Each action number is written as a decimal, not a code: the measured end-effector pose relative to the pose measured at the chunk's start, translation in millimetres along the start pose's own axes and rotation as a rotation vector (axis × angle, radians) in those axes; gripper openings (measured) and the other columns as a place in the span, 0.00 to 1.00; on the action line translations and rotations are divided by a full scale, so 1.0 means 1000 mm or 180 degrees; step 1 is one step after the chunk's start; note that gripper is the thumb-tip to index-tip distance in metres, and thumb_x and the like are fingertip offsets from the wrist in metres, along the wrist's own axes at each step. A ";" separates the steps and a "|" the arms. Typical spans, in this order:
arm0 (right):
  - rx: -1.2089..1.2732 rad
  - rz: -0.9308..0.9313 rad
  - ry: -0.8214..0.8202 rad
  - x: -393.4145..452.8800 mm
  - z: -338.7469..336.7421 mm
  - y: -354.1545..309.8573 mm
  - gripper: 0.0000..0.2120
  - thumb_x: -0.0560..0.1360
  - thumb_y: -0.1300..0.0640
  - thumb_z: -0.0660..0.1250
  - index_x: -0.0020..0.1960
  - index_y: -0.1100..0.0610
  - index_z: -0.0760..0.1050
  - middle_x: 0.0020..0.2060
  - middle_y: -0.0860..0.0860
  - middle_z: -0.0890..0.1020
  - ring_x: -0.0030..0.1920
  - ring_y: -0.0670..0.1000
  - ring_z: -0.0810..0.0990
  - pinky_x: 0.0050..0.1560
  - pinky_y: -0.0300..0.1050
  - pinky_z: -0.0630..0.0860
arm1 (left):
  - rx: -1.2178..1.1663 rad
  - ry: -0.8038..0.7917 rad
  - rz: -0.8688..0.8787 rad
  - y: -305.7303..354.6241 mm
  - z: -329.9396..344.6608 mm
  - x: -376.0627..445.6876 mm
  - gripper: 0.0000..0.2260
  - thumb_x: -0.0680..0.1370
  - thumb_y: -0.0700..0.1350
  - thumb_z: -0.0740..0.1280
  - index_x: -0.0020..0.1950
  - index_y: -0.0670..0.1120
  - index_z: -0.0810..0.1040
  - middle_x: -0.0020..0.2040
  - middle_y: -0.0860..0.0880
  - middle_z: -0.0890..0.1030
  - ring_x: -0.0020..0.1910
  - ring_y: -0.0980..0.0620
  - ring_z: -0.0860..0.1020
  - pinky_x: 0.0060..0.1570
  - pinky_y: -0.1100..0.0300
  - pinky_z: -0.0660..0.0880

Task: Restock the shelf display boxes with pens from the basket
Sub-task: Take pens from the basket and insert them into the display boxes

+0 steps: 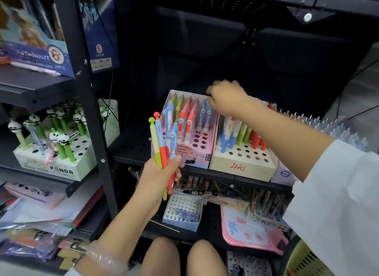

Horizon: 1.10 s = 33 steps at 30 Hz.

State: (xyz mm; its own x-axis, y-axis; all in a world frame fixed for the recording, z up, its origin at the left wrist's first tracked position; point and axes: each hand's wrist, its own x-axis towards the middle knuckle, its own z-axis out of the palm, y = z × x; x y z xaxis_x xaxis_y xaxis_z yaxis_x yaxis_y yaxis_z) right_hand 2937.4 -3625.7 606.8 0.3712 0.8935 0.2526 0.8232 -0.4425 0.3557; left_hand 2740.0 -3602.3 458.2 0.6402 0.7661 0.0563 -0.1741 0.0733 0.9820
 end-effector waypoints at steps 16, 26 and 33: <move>0.3984 0.0780 0.0893 -0.037 -0.022 -0.008 0.08 0.76 0.57 0.67 0.52 0.59 0.72 0.43 0.57 0.84 0.40 0.48 0.83 0.45 0.40 0.80 | -0.0017 0.0028 -0.0068 -0.003 0.007 0.002 0.14 0.78 0.50 0.63 0.35 0.46 0.77 0.25 0.51 0.74 0.23 0.57 0.70 0.21 0.65 0.66; 0.2237 0.0561 0.0271 0.001 0.006 -0.002 0.09 0.75 0.56 0.68 0.50 0.59 0.70 0.44 0.57 0.82 0.46 0.55 0.81 0.49 0.50 0.78 | 0.0115 -0.0005 -0.0099 -0.004 0.002 -0.001 0.12 0.76 0.49 0.67 0.36 0.44 0.74 0.24 0.54 0.72 0.22 0.59 0.67 0.20 0.68 0.64; 0.1271 0.0502 -0.0347 0.010 0.010 -0.009 0.14 0.74 0.51 0.68 0.53 0.61 0.74 0.49 0.58 0.79 0.47 0.55 0.78 0.42 0.45 0.73 | 0.0154 0.0025 -0.0060 -0.007 -0.005 -0.002 0.10 0.77 0.48 0.66 0.36 0.46 0.74 0.23 0.55 0.71 0.22 0.60 0.67 0.21 0.69 0.65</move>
State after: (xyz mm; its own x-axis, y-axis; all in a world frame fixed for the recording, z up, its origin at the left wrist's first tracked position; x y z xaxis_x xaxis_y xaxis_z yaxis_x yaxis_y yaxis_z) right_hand 2938.0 -3612.5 597.3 0.5309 0.8298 0.1720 0.8464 -0.5290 -0.0605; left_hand 2736.3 -3601.7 450.1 0.6372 0.7698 0.0364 -0.1254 0.0570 0.9905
